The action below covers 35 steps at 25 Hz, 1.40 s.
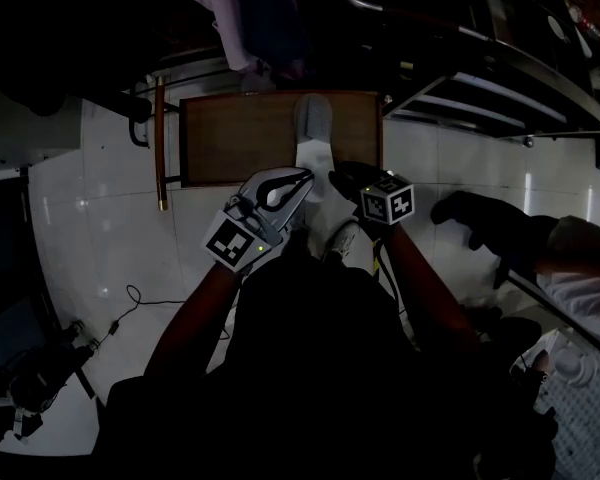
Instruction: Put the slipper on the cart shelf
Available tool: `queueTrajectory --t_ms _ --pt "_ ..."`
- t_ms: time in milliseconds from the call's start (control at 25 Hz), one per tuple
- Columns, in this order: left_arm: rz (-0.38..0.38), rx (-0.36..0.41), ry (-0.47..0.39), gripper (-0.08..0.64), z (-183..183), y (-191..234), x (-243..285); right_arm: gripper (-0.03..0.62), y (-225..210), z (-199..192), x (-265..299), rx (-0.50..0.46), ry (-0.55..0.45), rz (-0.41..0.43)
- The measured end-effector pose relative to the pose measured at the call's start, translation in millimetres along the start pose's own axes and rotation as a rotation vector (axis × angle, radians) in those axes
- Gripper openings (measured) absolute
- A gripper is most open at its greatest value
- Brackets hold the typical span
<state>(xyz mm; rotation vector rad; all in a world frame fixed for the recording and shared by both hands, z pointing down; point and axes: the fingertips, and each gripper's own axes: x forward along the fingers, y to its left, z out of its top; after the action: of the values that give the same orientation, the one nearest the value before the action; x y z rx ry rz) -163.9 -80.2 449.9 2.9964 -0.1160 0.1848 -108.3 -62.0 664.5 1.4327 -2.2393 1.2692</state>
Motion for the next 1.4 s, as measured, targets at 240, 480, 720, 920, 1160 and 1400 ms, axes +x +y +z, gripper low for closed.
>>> queueTrajectory --t_ms 240,480,720,920,1160,1400 --pt "-0.038 -0.012 0.024 0.015 -6 13 7 0.177 -33 -44 34 0.179 0.106 -0.014" --pt "-0.049 -0.033 0.039 0.015 -15 23 13 0.216 -62 -76 57 0.324 0.158 -0.019" --pt "-0.031 -0.070 0.063 0.015 -29 36 6 0.218 -77 -87 78 0.445 0.181 0.023" --pt "-0.014 -0.078 0.086 0.015 -38 46 0 0.216 -82 -97 94 0.476 0.230 0.050" --pt "0.003 -0.099 0.092 0.015 -44 55 -5 0.216 -74 -98 111 0.466 0.265 0.092" --pt "0.021 -0.117 0.097 0.015 -52 61 -11 0.158 -70 -101 124 0.450 0.289 0.088"
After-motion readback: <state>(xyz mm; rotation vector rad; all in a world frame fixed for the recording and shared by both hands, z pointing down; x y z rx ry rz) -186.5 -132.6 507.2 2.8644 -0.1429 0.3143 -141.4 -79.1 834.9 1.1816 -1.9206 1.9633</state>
